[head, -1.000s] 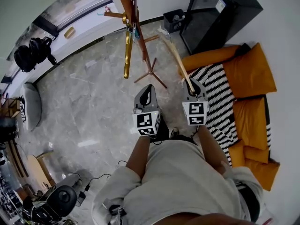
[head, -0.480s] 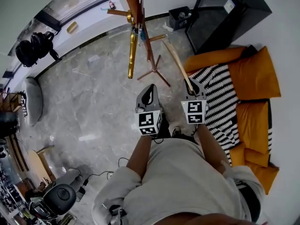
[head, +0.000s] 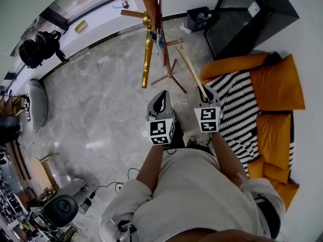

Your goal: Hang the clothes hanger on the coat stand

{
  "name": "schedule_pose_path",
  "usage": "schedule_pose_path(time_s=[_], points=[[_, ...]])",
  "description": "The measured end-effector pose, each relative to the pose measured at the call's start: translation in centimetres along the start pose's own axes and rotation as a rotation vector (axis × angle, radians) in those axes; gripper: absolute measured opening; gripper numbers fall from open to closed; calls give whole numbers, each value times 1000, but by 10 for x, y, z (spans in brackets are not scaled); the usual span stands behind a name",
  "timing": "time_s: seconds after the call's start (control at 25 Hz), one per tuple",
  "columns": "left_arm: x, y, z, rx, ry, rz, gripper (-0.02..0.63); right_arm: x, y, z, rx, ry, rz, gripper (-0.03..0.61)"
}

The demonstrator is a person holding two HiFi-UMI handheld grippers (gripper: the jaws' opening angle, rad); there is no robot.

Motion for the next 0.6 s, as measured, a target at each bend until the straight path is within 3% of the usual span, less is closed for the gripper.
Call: schedule_pose_path(time_s=[0.6], points=[[15, 6, 3, 11, -37, 27, 9, 13, 6, -27, 56, -37, 18, 46]])
Point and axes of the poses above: the fingertips, and each gripper's own axes: z backward along the fingers, x to its left, y out of its underside, the point moved 9 cm from there along z, backward along the fingers, and after that the axes turned 3 degrees about -z, right-handed, at the moved point
